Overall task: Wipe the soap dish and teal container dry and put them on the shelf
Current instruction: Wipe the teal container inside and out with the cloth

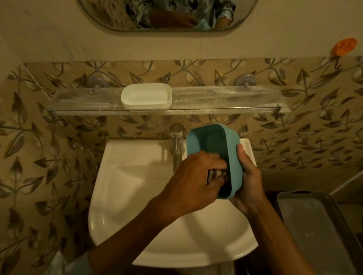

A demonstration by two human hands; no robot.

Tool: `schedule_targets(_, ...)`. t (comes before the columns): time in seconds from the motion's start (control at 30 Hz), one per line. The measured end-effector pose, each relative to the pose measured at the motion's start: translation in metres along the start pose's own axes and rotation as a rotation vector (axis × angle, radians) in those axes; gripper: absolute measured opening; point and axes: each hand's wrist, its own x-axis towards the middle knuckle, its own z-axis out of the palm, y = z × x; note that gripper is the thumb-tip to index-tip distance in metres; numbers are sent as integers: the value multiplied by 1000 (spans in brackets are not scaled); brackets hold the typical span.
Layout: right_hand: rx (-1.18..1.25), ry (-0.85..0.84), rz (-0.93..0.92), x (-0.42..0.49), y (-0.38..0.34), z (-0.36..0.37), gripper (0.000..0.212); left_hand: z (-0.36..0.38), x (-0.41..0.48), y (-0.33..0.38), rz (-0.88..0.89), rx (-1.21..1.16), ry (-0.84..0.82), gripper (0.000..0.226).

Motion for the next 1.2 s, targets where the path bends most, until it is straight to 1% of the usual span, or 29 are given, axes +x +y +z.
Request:
schedule_targets(0.1,-4,-36,8,-2,9,2,39,4,9,-5,109,346,381,23)
schedule_targets(0.13,4,-36,24,-3,15,2,39,2,12,-8,119,437,444,22)
schedule_targets(0.17,21,-29,44,-4,21,3,39,1,15,-11,105,507,457,21)
schedule_targets(0.2,32,-17,61,-4,26,3,39,2,17,-13,55,563,421,25)
schedule_targets(0.3,28,34,71,-4,34,-2,40,9,12,-13,-172,625,150,42)
schedule_targets(0.37,23,51,64,-5,36,-7,38,7,5,-17,-233,601,-22,45)
schedule_targets(0.4,15,50,59,-4,35,-10,38,2,3,-19,-234,547,-111,43)
schedule_targets(0.47,-4,37,49,-3,30,-14,39,-13,-3,-20,-203,326,-268,29)
schedule_targets(0.5,-1,27,44,-1,26,-16,41,-19,-7,-18,-180,217,-289,24)
schedule_targets(0.53,14,17,35,1,22,-18,44,-24,-10,-17,-163,142,-256,22)
schedule_targets(0.6,45,11,12,4,13,-24,46,-30,-14,-16,-149,87,-72,21)
schedule_targets(0.67,67,4,2,6,8,-29,42,-31,-16,-18,-163,143,132,26)
schedule_targets(0.7,70,-4,-1,6,7,-30,41,-29,-17,-18,-180,179,206,27)
schedule_targets(0.73,60,-12,-6,6,6,-30,40,-25,-19,-17,-195,218,252,28)
schedule_targets(0.77,36,-14,-12,7,6,-27,42,-17,-21,-14,-197,267,262,29)
schedule_targets(0.8,2,-9,-20,7,7,-24,45,-7,-23,-11,-198,330,224,30)
schedule_targets(0.87,-71,-4,-39,9,8,-17,48,20,-29,-6,-242,472,60,39)
schedule_targets(0.93,-127,-23,-63,10,11,-14,42,37,-34,-7,-340,524,-86,50)
schedule_targets(0.97,-138,-25,-73,9,12,-13,40,38,-35,-9,-371,498,-123,51)
schedule_targets(1.03,-144,-20,-101,6,14,-12,43,32,-34,-11,-359,406,-156,40)
schedule_targets(1.13,-186,-45,-135,5,17,-9,68,17,-28,-6,-336,355,-292,26)
schedule_targets(1.2,-223,-58,-157,6,21,-8,70,2,-23,-2,-342,273,-436,26)
